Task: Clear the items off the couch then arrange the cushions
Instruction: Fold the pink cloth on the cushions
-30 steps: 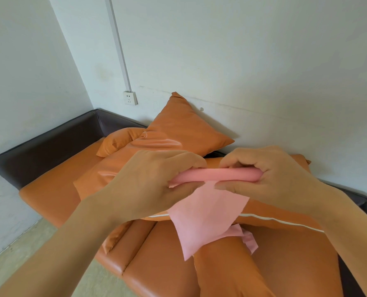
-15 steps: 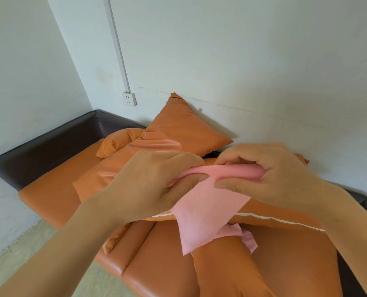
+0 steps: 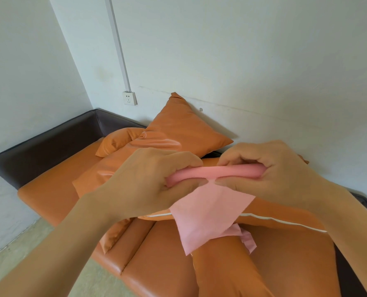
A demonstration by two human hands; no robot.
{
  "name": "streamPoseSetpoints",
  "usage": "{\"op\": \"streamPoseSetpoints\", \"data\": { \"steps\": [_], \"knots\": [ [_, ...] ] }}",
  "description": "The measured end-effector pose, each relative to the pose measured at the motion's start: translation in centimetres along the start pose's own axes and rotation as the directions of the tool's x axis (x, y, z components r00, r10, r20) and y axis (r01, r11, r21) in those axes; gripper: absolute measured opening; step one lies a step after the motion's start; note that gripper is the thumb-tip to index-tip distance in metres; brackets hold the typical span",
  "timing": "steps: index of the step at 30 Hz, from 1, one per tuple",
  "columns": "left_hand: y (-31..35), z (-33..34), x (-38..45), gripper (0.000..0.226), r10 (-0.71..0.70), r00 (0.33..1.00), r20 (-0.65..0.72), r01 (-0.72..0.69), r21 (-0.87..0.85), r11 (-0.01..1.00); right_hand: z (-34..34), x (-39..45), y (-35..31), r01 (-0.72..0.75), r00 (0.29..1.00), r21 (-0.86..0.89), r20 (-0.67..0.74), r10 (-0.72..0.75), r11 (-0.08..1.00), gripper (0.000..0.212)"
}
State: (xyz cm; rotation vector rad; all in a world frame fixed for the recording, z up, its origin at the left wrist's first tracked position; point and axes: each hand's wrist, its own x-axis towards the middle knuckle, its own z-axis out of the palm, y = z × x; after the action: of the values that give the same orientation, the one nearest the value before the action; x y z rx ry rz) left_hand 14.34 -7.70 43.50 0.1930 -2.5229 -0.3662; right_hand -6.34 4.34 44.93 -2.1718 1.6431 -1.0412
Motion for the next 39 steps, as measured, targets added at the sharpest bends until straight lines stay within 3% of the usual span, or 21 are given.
{"op": "streamPoseSetpoints", "data": {
  "steps": [2, 6, 13, 20, 27, 30, 34, 39],
  "knots": [
    [0.0, 0.0, 0.1, 0.026, 0.019, 1.0, -0.016, -0.018, 0.048, 0.999, 0.0, 0.0, 0.0, -0.037, 0.999, 0.071, 0.027, 0.035, 0.997, 0.012],
    [0.2, 0.1, 0.3, 0.021, 0.098, 0.994, -0.04, -0.091, 0.144, 0.985, -0.5, -0.1, 0.1, -0.157, 0.984, 0.259, 0.12, 0.129, 0.953, 0.023],
    [-0.2, 0.2, 0.4, 0.024, 0.045, 0.999, -0.003, -0.045, 0.028, 0.999, -0.7, 0.0, 0.0, -0.031, 0.999, 0.067, 0.039, 0.028, 0.997, 0.019],
    [0.1, 0.7, 0.6, 0.026, 0.108, 0.991, -0.083, -0.104, 0.046, 0.993, -0.8, 0.0, 0.2, -0.133, 0.986, 0.173, 0.12, 0.113, 0.976, 0.02],
    [0.0, 0.7, 0.5, 0.025, -0.001, 1.0, -0.015, 0.0, -0.037, 0.999, -0.6, 0.2, -0.2, -0.07, 0.995, 0.066, 0.077, 0.065, 0.995, 0.021],
    [0.1, 0.6, 0.5, 0.026, 0.023, 1.0, -0.021, -0.024, -0.026, 0.999, -0.5, 0.1, 0.0, -0.066, 0.996, 0.044, 0.069, 0.062, 0.997, 0.012],
    [0.2, 0.8, 0.7, 0.023, 0.081, 0.994, -0.067, -0.08, 0.013, 0.997, -0.6, 0.0, 0.3, -0.119, 0.986, 0.072, 0.13, 0.109, 0.99, 0.025],
    [0.0, 1.0, 0.6, 0.023, 0.041, 0.999, -0.026, -0.041, 0.0, 0.999, -0.4, -0.3, 0.3, -0.107, 0.988, 0.028, 0.115, 0.103, 0.994, 0.02]
  ]
}}
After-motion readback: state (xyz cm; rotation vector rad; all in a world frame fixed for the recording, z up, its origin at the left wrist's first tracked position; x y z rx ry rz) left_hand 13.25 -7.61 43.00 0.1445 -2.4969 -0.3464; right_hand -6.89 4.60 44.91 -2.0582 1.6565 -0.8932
